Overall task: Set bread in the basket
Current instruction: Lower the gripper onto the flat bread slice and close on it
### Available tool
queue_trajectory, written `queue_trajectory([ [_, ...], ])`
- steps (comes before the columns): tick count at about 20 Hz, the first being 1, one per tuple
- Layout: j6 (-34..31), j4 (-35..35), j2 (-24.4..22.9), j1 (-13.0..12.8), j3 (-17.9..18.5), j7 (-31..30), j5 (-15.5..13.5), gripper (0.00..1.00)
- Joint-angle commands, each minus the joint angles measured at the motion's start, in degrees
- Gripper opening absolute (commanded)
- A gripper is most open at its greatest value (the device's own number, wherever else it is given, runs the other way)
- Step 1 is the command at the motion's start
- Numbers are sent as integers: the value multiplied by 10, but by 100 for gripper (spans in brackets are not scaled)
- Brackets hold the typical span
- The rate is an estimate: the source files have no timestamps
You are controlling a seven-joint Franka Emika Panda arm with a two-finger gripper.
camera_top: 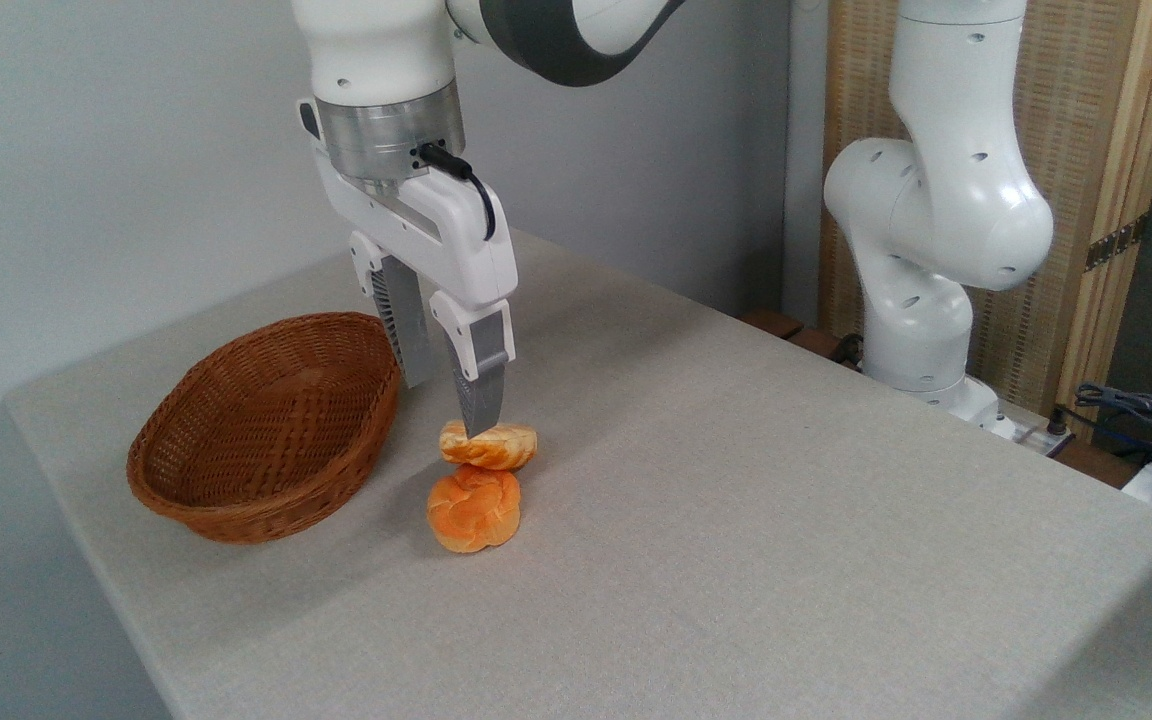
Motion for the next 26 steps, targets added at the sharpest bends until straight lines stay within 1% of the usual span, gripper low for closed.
queue_trajectory([
  [1,-17,8,3,-5,8,8,0,100],
  [7,-22,-1,2,-6,7,7,0,100],
  [12,-12,-58,-26,-9,5,3,-4,100],
  [15,-3,-91,-38,-11,4,-2,-17,100],
  [17,7,-101,-38,-13,3,-15,-30,100],
  [19,32,-110,-36,-15,1,-22,-42,100],
  [21,49,-111,-27,-28,1,-27,-42,100],
  [25,63,-109,-8,-29,-2,-37,-42,100],
  [26,71,-109,-4,-30,-9,-42,-42,100],
])
